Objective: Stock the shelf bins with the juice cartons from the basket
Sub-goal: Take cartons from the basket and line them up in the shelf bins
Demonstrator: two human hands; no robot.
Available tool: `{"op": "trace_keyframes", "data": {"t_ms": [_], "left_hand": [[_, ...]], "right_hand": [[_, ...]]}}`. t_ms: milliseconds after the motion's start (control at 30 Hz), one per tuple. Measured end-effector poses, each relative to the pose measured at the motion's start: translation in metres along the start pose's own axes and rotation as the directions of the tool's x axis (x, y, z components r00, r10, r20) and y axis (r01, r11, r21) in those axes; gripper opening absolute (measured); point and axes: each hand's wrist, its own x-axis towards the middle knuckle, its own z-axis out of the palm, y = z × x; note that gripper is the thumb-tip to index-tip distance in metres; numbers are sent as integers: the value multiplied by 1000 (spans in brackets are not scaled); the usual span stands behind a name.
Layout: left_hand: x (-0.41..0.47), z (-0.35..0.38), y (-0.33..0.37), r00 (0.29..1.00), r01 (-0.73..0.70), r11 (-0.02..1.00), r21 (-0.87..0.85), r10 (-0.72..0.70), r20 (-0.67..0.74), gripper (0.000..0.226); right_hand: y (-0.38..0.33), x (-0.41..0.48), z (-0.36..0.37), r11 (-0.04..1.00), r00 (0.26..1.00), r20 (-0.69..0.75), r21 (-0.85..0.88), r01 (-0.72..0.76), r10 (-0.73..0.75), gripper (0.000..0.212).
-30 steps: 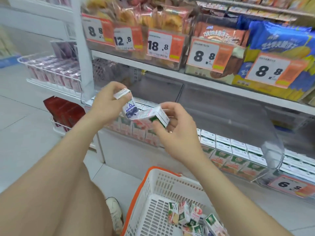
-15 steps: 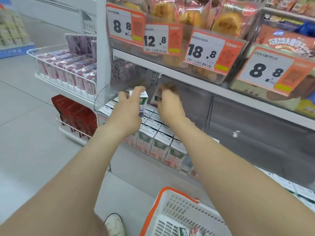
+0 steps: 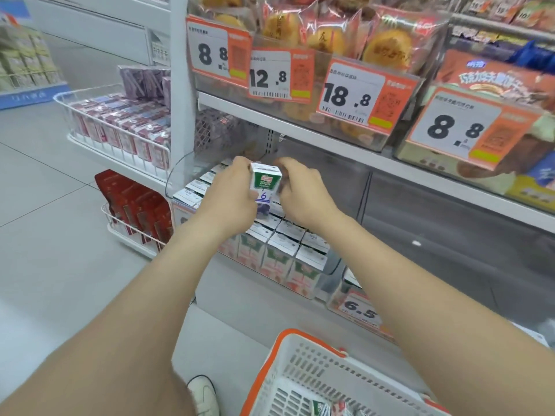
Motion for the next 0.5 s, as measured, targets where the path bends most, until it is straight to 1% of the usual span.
{"op": "trace_keyframes", "data": {"t_ms": [67,133,167,233,267,333,400,500], "left_hand": [[-8,3,15,996,-63,993,-101,68,53,33],[-19,6,35,981,-108,963,-247,143,131,35],[-26,9,45,964,-125,943,-308,189,187,34],[-37,12,55,931,-113,905,-411,241,274,30],[-48,21,75,911,-117,890,-440,273,309,28],[-60,27,88,902,-120,868,-483,299,312,25],[-75,41,110,882,-131,840,-526,342,326,24],[-96,66,143,842,-123,804,-581,395,368,27]], "right_hand": [[0,-37,-12,989,992,-111,124,75,-61,54],[8,-75,-24,979,972,-225,174,104,-63,49],[15,-92,-30,977,959,-282,189,96,-40,45],[24,-113,-38,969,936,-353,232,81,6,39],[37,-135,-55,969,920,-391,236,73,26,38],[47,-154,-68,964,911,-412,252,84,28,35],[62,-177,-89,952,908,-412,300,59,73,31],[89,-208,-121,928,933,-330,373,-8,141,30]]}}
